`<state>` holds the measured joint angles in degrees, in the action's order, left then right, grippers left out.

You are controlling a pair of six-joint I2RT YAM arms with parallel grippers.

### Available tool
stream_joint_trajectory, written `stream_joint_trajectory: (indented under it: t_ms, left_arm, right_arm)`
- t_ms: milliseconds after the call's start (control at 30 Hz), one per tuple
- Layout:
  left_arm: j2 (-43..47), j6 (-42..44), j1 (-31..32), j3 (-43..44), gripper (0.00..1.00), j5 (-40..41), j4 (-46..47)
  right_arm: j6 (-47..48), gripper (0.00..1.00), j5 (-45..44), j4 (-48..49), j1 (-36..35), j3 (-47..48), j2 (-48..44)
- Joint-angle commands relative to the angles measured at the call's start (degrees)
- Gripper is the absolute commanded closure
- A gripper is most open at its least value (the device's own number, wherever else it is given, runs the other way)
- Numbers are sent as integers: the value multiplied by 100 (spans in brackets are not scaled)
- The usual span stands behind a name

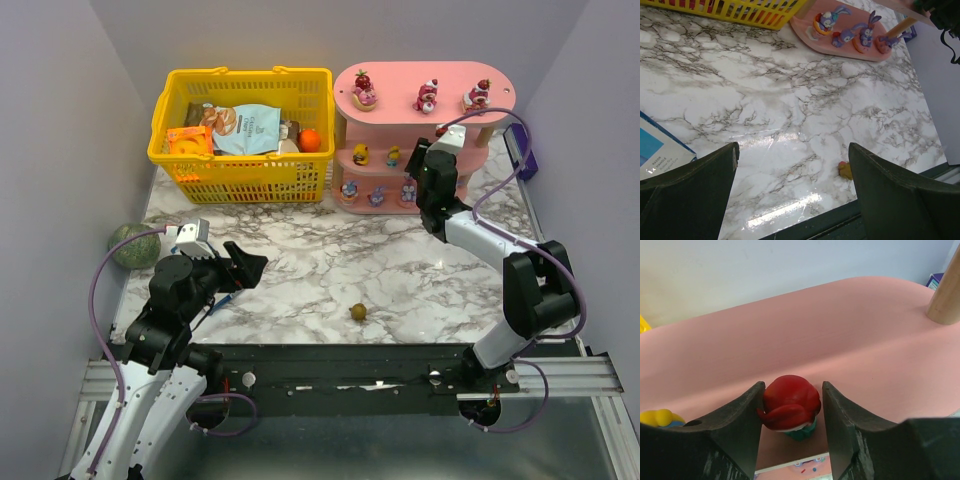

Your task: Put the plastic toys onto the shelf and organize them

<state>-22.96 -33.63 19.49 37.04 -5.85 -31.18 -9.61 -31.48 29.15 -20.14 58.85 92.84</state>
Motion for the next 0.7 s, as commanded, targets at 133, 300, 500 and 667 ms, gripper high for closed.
stream_joint_trajectory:
  t_ms: [133, 300, 500, 667]
  left_arm:
    - [11, 49, -41, -12, 1, 119, -37]
    - [11, 49, -41, -21, 1, 119, -37]
    - [-24, 23, -41, -12, 1, 154, -46]
    - [-16, 23, -41, -21, 1, 154, -46]
  right_arm:
    - [-76, 40, -95, 21, 54, -49, 103]
    - [-190, 25, -95, -49, 54, -102, -37]
    - [-261, 20, -139, -137, 54, -84, -196]
    - [-314, 20, -191, -155, 54, -154, -388]
